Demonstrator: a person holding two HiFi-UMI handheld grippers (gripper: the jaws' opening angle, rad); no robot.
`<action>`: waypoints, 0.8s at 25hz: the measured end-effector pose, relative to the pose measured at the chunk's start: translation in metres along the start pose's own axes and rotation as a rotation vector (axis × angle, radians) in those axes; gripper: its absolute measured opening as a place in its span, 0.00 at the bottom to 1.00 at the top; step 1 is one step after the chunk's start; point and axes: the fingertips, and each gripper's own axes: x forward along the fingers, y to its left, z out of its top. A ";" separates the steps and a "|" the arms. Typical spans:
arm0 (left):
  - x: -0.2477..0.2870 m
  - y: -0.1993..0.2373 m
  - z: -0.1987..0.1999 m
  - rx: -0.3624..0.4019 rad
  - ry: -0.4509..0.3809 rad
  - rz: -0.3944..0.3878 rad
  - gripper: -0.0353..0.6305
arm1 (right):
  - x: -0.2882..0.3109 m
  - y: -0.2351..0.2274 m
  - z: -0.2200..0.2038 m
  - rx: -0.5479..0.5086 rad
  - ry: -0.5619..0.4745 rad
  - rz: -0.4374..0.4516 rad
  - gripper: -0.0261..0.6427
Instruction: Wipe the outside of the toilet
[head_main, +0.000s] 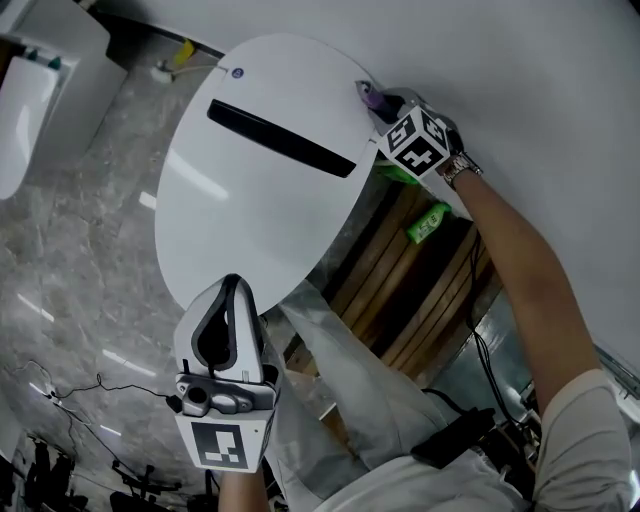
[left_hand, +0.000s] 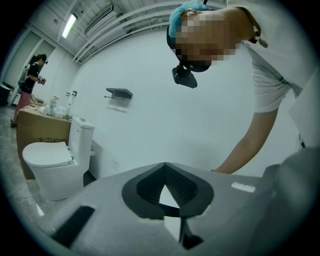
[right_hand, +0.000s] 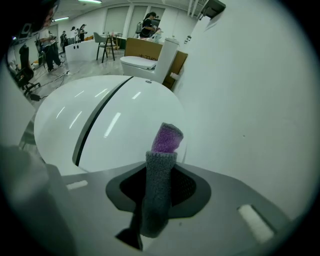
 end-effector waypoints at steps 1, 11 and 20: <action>-0.002 0.001 -0.001 -0.002 0.000 -0.001 0.06 | 0.000 0.001 -0.001 0.022 -0.004 -0.003 0.18; -0.020 -0.006 -0.010 -0.017 -0.003 -0.011 0.06 | -0.012 0.030 -0.006 0.130 -0.035 0.028 0.18; -0.047 -0.010 -0.030 -0.045 0.008 -0.063 0.06 | -0.027 0.078 -0.021 0.283 -0.061 0.000 0.18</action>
